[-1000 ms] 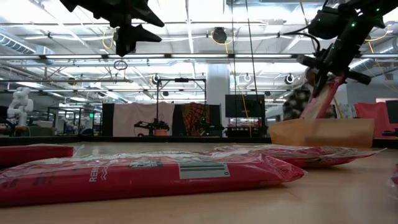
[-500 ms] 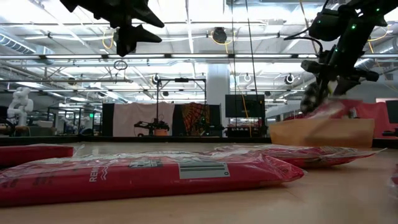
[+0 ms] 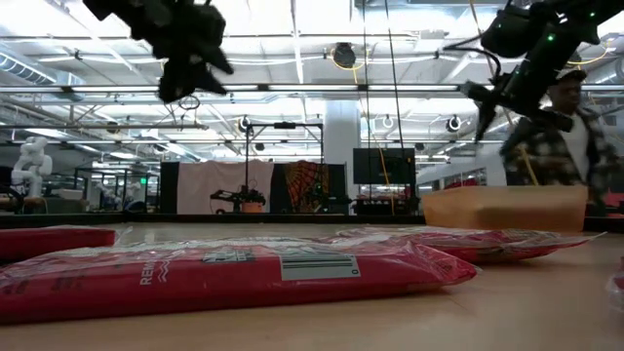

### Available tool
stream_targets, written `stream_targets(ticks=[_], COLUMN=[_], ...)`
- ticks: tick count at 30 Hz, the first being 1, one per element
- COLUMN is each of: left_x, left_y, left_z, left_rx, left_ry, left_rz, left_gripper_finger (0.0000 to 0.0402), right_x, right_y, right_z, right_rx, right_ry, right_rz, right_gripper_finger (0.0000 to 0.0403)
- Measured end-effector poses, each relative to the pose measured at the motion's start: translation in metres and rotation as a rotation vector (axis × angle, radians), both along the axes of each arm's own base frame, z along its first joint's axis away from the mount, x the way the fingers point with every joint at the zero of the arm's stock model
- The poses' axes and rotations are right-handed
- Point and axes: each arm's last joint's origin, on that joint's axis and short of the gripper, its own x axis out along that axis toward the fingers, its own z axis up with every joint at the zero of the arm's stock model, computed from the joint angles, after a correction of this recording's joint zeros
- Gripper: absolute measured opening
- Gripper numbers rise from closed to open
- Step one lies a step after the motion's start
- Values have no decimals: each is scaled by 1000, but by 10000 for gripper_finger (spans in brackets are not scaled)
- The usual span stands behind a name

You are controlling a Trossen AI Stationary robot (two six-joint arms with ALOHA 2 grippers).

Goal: Sort popcorn bags into baskets
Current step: Put the red popcorn bag into the orange bin

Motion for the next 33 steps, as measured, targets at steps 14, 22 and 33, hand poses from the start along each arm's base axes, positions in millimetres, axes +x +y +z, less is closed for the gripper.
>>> stream_targets(ticks=[14, 22, 33], left_x=[-24, -36, -65], left_y=[-41, -80, -136], left_z=[-24, -46, -89], left_rx=[-118, -293, -560], left_ry=[397, 539, 709], left_rz=[-36, -45, -18], left_gripper_finger=[161, 235, 289], right_x=[46, 57, 65], right_y=[18, 37, 51], right_z=[28, 28, 27], right_rx=[-45, 10, 8], right_ry=[-454, -477, -459], right_rz=[479, 610, 638], right_gripper_finger=[215, 215, 215])
